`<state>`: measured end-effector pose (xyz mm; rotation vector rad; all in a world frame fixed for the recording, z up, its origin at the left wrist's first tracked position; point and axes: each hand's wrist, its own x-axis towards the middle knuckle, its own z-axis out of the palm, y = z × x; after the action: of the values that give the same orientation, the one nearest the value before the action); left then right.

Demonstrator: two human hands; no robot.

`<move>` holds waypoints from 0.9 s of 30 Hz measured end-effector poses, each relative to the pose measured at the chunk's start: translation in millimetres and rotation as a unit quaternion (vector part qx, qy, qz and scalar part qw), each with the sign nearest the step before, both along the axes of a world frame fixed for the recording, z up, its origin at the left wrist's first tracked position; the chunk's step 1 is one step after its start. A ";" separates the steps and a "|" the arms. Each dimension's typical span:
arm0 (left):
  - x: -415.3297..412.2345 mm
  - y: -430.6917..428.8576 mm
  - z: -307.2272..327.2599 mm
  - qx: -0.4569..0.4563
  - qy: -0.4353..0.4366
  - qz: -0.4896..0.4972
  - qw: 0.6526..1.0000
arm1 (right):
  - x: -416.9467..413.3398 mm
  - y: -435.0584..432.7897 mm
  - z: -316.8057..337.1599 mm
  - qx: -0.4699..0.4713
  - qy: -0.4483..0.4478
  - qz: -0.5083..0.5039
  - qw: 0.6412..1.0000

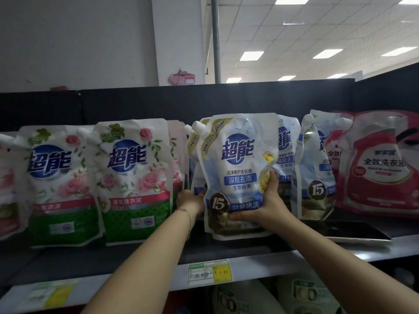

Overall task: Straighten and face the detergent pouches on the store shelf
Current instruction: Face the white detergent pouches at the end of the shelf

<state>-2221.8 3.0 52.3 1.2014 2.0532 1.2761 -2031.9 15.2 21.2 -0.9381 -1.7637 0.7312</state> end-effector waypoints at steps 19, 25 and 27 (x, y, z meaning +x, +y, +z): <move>-15.2 -32.3 -11.5 0.106 -0.118 -0.074 0.985 | -26.4 -8.4 -4.5 0.032 0.088 0.016 0.995; -1.9 -58.6 -12.2 0.178 -0.144 -0.073 0.971 | -39.6 -15.9 -3.2 0.039 0.075 0.016 0.996; 2.2 -59.5 -14.5 0.203 -0.162 -0.066 0.963 | -36.2 -18.1 0.6 0.022 0.058 0.022 0.998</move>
<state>-2219.6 -56.4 37.8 1.1771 1.4982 1.7503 -2068.0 -2.9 21.8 -0.8136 -1.6951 0.7570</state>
